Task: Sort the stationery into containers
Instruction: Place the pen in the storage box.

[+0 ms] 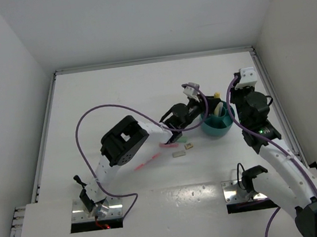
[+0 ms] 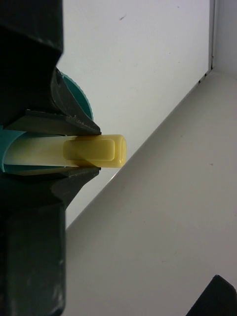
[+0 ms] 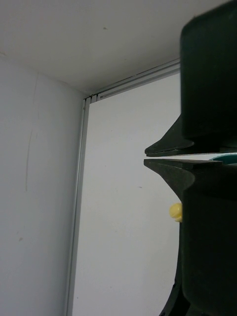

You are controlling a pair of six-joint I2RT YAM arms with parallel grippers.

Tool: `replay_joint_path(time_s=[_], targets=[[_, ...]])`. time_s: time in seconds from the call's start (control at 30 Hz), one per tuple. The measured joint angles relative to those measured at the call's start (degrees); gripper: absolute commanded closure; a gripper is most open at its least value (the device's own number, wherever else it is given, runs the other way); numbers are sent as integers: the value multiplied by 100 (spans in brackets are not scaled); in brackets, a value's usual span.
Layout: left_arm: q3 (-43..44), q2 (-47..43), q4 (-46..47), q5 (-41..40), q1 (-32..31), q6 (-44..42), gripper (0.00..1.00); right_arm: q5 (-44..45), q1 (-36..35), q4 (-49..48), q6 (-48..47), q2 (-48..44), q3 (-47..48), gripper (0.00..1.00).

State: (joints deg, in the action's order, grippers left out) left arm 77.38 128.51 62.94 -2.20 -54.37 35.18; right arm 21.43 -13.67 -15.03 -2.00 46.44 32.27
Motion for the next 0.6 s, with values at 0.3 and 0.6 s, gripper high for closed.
replay_joint_path(time_s=[0.3, 0.6], targets=[[-295, 0, 92, 26, 4, 44, 50, 0, 0, 0, 0, 0, 0, 96], [-315, -28, 28, 50, 7, -15, 44, 0, 0, 0, -2, 0, 0, 95]])
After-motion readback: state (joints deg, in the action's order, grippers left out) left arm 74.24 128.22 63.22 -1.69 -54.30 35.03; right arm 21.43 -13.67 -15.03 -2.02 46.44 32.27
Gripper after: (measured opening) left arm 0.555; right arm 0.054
